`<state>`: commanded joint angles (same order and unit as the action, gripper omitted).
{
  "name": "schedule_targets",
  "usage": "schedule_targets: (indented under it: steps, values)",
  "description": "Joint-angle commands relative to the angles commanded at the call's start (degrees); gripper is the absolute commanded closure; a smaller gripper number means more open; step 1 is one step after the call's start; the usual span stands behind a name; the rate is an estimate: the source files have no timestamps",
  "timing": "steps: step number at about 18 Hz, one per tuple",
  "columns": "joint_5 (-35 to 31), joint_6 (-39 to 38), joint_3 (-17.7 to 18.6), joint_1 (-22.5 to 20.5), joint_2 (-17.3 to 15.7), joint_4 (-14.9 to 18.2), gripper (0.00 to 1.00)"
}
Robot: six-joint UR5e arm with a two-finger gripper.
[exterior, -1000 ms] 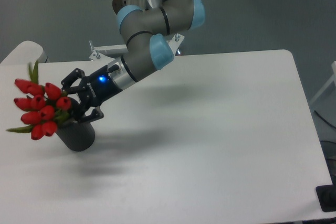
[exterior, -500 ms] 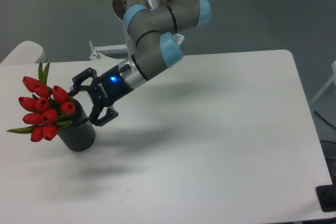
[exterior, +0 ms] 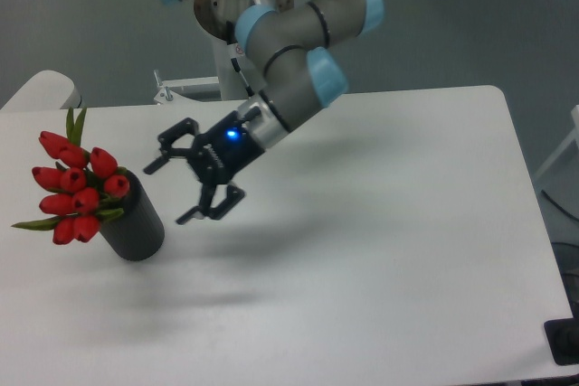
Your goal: Insert the flowers into the vase
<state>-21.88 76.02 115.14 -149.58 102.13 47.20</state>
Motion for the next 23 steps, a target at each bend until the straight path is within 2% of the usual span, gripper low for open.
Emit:
schedule_targets:
  steps: [4,8,14,17,21,23]
  values:
    - [-2.8,-0.3,-4.0,-2.4,1.4,0.4,0.0]
    - [-13.9,0.0,-11.1,-2.6,5.3,0.2,0.0]
    - [-26.0,-0.1,-22.8,-2.6,11.8,0.7,0.0]
    - [-32.5,0.1,-26.2,-2.5,13.5,0.9,0.0]
    - [-39.3,0.4,-31.8,-2.3,16.0,6.2,0.0]
    - [-45.4,1.6,-35.1,-2.0,17.2,9.8,0.0]
